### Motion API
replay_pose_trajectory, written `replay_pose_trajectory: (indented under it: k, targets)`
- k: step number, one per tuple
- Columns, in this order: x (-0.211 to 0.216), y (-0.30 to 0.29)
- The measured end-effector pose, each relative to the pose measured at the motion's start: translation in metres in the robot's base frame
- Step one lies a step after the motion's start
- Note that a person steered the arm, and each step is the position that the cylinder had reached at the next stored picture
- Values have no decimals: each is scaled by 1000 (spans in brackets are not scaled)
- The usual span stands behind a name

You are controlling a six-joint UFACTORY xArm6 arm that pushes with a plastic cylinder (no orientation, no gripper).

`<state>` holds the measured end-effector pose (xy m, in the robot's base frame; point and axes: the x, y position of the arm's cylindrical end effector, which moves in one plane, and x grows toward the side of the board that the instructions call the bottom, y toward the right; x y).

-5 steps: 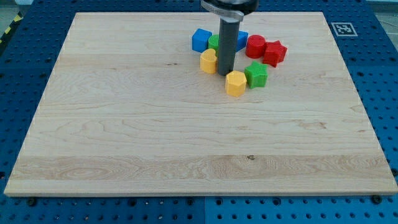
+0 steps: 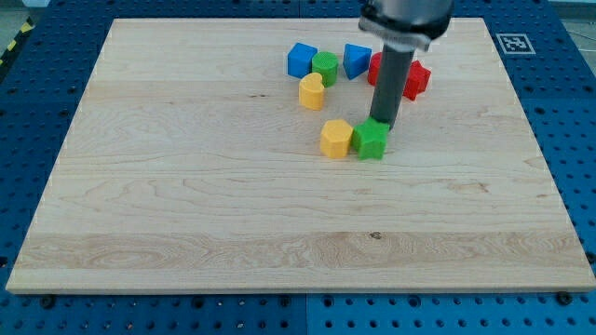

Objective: Push the green star to the center of the board

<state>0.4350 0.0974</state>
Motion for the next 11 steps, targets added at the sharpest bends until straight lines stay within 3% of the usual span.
replay_pose_trajectory:
  k: [2,3,4,8,11]
  targets:
    - [22,25]
    - [68,21]
    - [76,10]
    - [33,-40]
    - [-2,-45]
